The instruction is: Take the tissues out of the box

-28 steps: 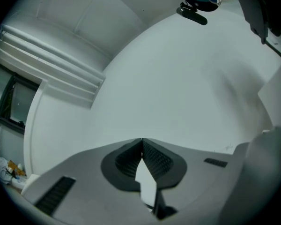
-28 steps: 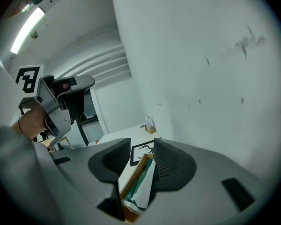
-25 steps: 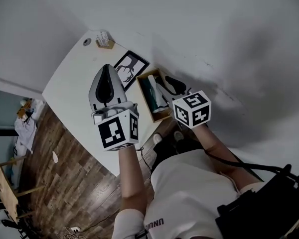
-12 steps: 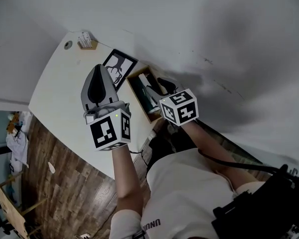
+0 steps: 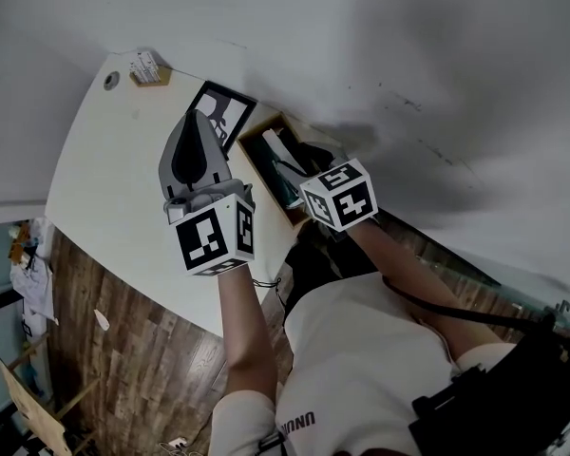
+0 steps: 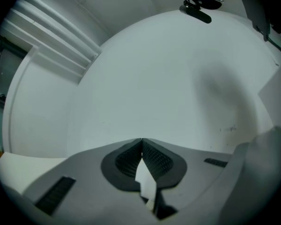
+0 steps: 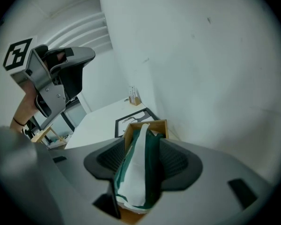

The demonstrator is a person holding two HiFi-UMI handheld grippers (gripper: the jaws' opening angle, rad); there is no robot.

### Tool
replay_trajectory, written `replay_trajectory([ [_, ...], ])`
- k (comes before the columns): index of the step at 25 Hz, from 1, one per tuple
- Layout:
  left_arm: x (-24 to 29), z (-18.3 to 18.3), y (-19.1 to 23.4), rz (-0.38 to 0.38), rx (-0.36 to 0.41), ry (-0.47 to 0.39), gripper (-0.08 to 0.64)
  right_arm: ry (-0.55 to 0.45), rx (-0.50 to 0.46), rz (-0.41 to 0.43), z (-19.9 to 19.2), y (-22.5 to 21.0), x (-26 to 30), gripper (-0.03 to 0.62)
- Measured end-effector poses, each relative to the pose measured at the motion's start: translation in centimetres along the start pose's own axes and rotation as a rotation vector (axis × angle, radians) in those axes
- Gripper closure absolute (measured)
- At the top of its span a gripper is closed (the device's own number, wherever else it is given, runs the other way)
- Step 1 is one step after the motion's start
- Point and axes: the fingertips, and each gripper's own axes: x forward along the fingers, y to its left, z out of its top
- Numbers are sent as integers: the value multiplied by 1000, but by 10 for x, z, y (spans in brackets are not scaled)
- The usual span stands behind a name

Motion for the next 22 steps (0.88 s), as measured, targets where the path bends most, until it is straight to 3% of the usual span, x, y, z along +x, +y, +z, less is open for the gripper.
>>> replay_trajectory([
  [22,15,-30,7,-37,-29,62,545,217,-50,-106,-29,-3,33,356],
])
